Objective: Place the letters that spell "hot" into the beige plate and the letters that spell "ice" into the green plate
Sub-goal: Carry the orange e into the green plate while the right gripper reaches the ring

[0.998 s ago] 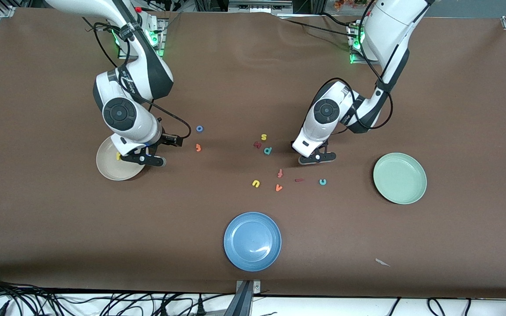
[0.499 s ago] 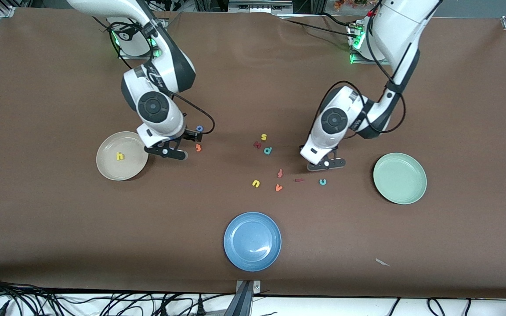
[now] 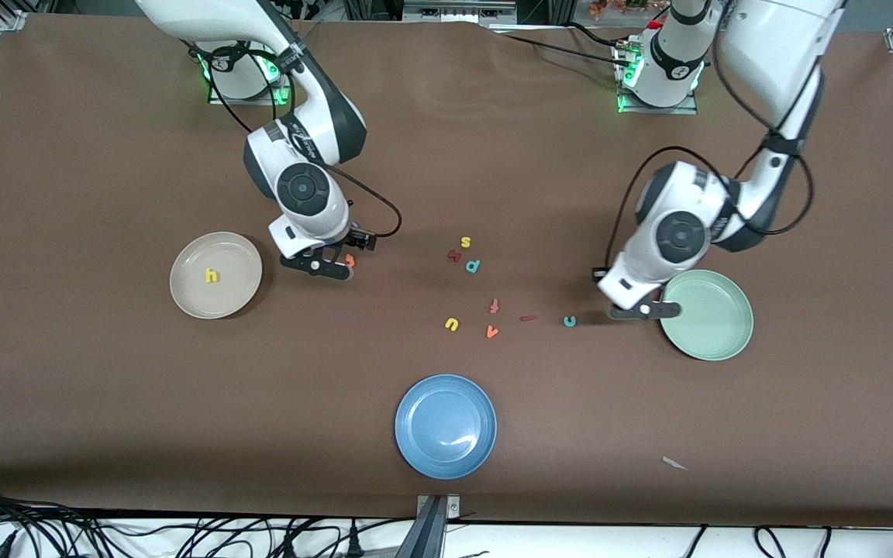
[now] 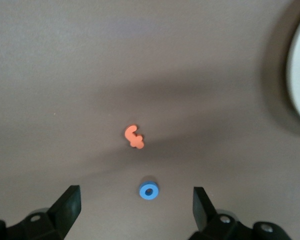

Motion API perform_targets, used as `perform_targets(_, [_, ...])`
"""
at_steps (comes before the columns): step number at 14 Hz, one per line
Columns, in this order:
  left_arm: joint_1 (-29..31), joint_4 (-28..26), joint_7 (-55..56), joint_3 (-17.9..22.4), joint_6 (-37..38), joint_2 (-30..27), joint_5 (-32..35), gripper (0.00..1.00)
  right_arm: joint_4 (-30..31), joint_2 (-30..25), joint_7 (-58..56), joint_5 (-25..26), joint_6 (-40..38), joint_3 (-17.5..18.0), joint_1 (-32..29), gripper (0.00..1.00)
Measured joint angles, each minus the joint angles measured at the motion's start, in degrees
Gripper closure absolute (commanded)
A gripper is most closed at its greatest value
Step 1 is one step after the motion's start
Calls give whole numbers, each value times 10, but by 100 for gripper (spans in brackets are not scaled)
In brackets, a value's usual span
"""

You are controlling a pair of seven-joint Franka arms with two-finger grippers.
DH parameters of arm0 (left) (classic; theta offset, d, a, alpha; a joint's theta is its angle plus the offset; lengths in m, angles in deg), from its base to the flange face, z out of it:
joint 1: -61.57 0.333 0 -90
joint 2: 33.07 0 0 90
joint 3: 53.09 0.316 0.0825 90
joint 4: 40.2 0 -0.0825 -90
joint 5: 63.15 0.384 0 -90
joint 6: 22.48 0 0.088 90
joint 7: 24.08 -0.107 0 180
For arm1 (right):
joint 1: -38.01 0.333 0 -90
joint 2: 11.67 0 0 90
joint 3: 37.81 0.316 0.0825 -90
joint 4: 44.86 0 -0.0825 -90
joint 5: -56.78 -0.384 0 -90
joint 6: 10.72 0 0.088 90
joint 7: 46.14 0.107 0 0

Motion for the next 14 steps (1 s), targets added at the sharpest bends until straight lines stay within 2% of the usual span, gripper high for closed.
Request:
perform_targets(5, [81,0,-102,1,2,-3,53,87,10,13,31,0,26,0,24,1])
perform_targets(10, [140,0,-194,1,2,-3,56,86,10,16,37,0,36,0,30,1])
perform_targets(11, [145,0,-206,1,1,-2,57,74,10,18,44,0,39,0,32,1])
perform_targets(13, [150,3,-216,1,0,3,65,1,10,19,51,0,46,0,39,1])
perform_targets(14, [150,8,-218,0,0,8,66,0,10,19,53,0,47,0,41,1])
